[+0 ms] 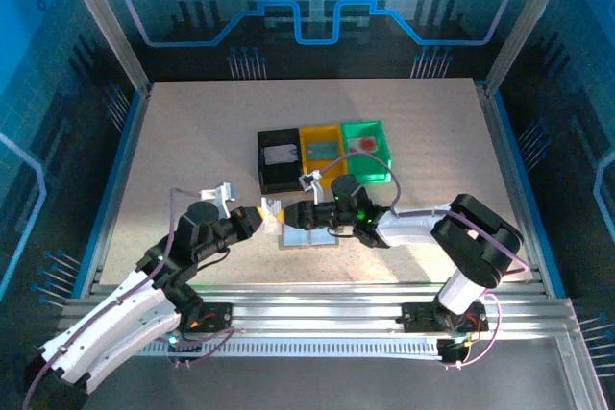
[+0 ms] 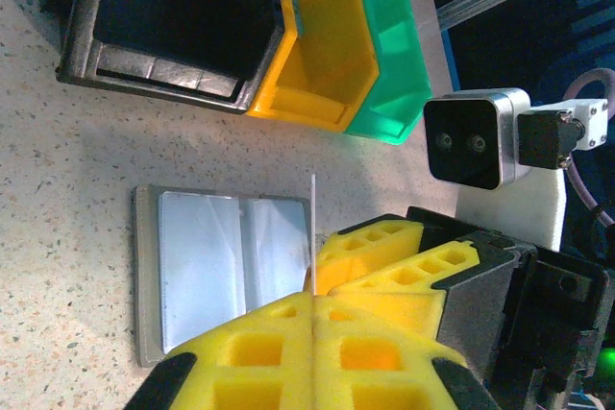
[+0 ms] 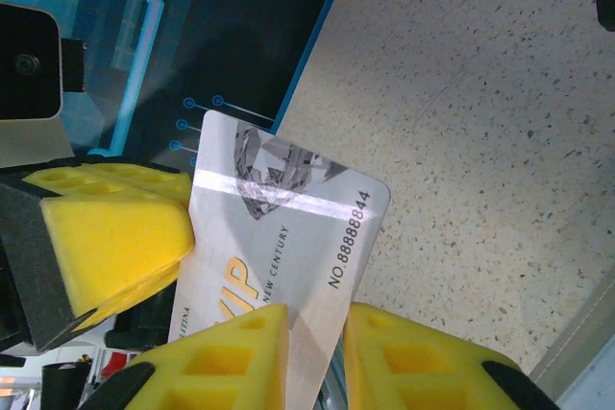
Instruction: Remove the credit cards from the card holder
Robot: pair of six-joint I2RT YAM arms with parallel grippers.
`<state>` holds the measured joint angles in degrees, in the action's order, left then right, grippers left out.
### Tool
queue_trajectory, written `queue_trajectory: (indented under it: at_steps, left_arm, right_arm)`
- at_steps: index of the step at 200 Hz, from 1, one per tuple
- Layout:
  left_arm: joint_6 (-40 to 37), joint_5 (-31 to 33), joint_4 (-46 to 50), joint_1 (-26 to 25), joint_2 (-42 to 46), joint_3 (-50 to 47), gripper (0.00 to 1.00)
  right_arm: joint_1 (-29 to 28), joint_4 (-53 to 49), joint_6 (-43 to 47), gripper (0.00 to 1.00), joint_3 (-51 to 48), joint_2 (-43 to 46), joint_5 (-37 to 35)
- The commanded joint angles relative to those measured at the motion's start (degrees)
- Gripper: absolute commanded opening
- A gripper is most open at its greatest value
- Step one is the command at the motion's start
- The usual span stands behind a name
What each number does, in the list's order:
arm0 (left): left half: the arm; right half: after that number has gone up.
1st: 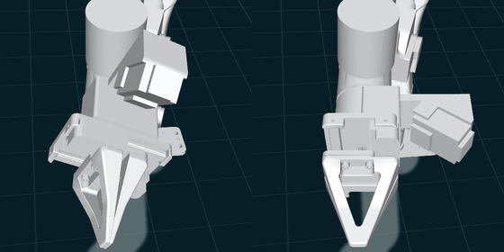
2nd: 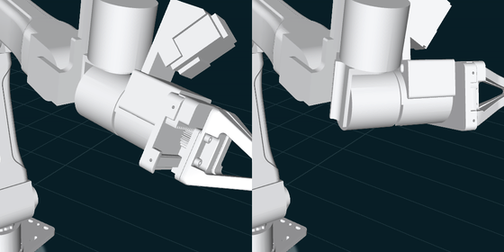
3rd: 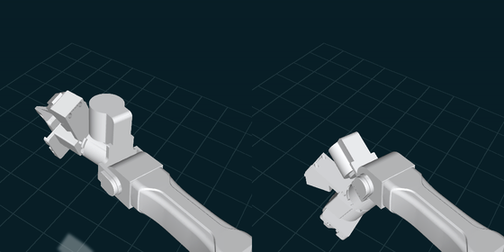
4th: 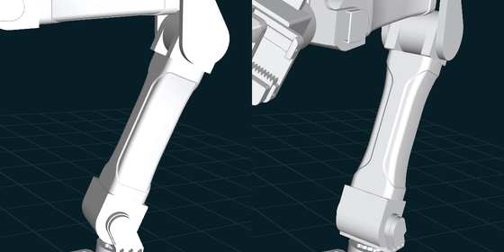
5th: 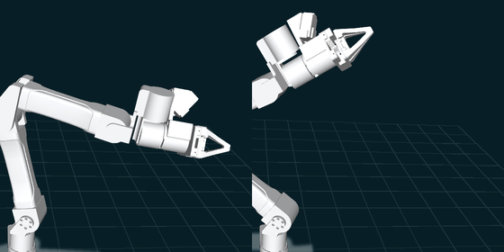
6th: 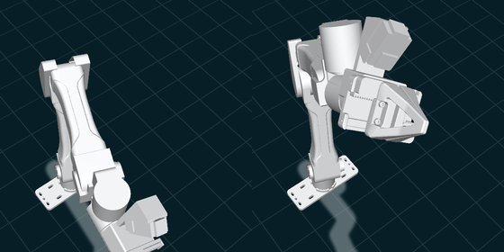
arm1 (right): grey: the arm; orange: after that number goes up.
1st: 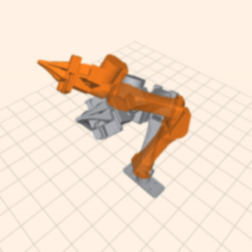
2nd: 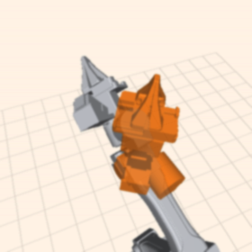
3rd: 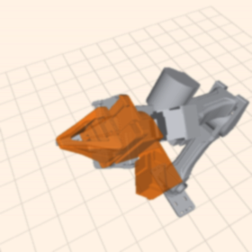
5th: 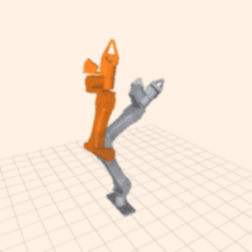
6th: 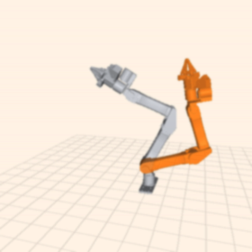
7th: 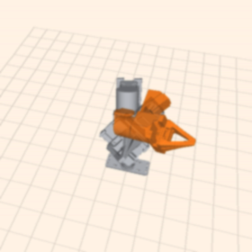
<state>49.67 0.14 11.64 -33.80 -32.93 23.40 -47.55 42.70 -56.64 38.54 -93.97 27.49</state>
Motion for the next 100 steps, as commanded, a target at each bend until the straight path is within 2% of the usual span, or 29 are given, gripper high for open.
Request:
queue_trajectory:
  at_steps: [1,45,100]
  left_arm:
    - [0.9,-1.3,-0.1,0.3,-0.6,-1.6,0.0]
    - [0.9,-1.2,-0.2,0.2,-0.6,-1.9,0.0]
    - [1.0,-1.1,-0.3,0.2,-0.6,-2.3,0.0]
  right_arm:
    - [-0.3,9.0,-1.1,0.19,0.0,1.4,4.3]
    - [0.5,13.8,-4.0,0.18,-0.7,0.3,5.3]
    - [0.5,14.9,-4.0,0.17,-0.8,0.6,6.4]
